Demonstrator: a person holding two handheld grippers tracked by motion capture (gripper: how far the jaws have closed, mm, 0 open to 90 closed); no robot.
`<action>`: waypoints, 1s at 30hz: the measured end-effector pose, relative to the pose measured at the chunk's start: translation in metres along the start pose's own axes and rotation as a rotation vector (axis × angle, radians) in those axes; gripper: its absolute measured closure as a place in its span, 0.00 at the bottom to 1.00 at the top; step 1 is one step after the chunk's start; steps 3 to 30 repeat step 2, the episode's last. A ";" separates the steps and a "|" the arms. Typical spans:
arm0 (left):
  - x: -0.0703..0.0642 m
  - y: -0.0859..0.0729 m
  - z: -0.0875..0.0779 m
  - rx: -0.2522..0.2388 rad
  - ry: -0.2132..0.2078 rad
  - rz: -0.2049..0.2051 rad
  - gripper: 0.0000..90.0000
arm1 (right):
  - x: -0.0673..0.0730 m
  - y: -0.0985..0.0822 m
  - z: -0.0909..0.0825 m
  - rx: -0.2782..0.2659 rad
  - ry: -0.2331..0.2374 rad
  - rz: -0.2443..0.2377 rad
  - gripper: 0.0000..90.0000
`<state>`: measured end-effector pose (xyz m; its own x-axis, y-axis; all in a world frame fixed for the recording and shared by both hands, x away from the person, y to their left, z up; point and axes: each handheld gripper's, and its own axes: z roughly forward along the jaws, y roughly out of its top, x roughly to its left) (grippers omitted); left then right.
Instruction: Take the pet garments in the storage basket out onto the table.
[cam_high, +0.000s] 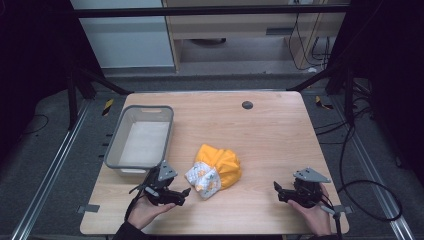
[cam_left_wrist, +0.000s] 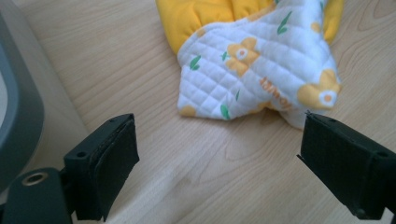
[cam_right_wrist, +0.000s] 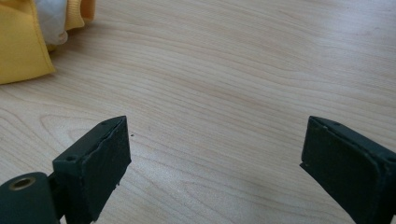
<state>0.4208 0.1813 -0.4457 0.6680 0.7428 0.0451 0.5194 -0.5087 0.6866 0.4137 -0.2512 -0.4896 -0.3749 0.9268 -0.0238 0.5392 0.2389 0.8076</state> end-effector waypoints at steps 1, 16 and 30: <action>0.001 -0.003 -0.001 -0.001 0.004 -0.002 0.12 | 0.000 0.000 0.000 0.001 -0.001 -0.001 0.09; 0.003 -0.006 -0.002 0.003 0.001 -0.005 0.12 | 0.000 0.000 0.000 0.002 -0.002 0.002 0.09; 0.003 -0.006 -0.002 0.003 0.001 -0.005 0.12 | 0.000 0.000 0.000 0.002 -0.002 0.002 0.09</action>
